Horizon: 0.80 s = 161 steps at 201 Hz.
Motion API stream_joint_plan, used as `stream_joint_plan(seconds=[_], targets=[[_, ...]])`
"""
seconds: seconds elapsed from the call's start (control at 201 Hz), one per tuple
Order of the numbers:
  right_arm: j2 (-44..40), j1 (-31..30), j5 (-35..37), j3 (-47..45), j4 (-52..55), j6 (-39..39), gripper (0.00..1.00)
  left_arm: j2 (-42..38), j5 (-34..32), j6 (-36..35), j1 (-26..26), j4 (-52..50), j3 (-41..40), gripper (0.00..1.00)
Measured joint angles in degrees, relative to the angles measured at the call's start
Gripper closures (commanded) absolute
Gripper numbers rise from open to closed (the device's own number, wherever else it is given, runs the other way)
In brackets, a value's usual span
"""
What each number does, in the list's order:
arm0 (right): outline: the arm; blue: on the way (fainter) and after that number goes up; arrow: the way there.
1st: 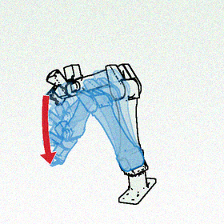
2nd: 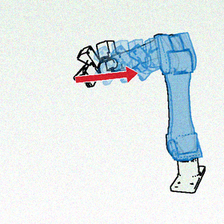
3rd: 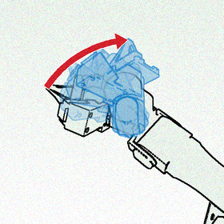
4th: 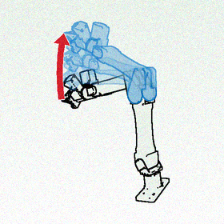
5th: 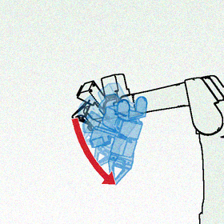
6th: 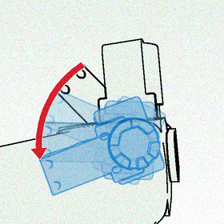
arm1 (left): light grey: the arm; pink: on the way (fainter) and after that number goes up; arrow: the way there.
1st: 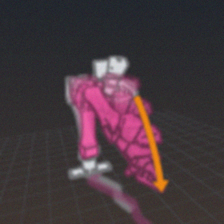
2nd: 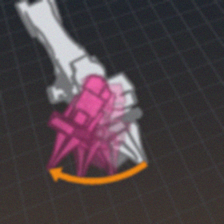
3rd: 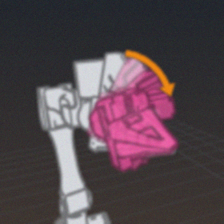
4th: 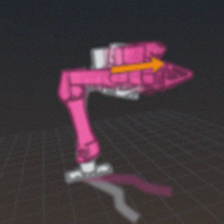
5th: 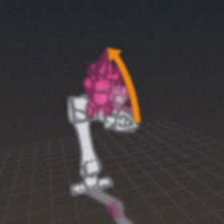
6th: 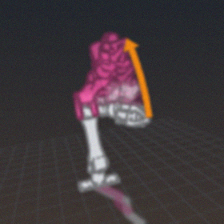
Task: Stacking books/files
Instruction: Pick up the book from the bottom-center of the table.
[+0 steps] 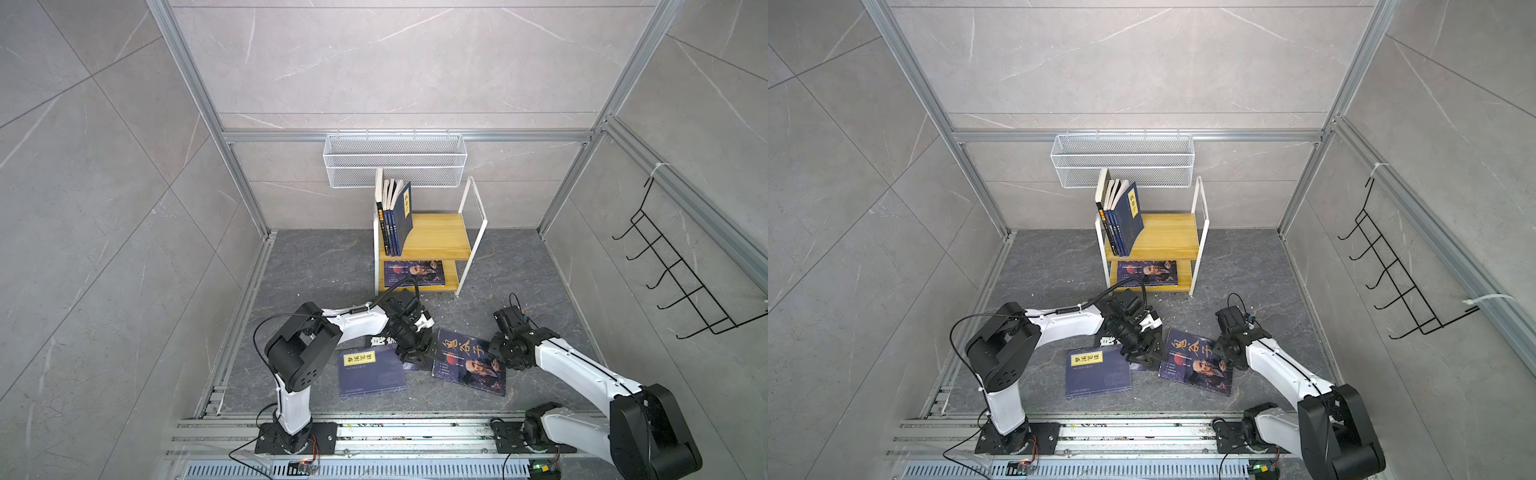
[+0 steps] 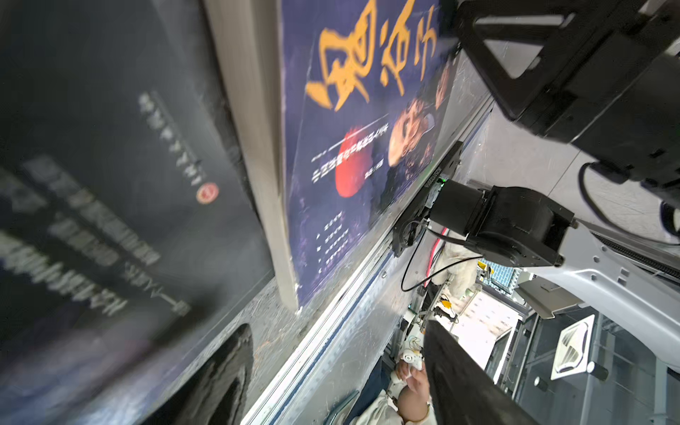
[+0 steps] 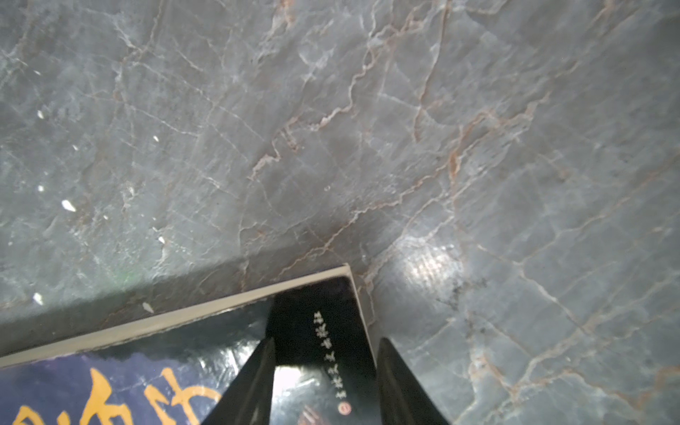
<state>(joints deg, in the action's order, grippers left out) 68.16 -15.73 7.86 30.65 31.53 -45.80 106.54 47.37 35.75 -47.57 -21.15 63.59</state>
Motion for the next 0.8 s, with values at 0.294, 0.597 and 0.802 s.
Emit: stream_joint_plan(seconds=[0.294, 0.597, 0.802], targets=[[-0.24, 0.44, -0.48, -0.13, -0.15, 0.22, 0.54, 1.97, 4.26, 4.42, -2.73, 4.15, -0.26, 0.3], [-0.35, 1.36, -2.14, -0.81, -2.54, 0.61, 0.55, 5.62, 6.1, 8.44, -3.08, 5.86, -0.74, 0.31], [0.04, 1.95, -3.02, -0.79, -3.1, 0.63, 0.55, 6.58, 8.17, 10.36, -3.21, 7.54, -1.31, 0.3]])
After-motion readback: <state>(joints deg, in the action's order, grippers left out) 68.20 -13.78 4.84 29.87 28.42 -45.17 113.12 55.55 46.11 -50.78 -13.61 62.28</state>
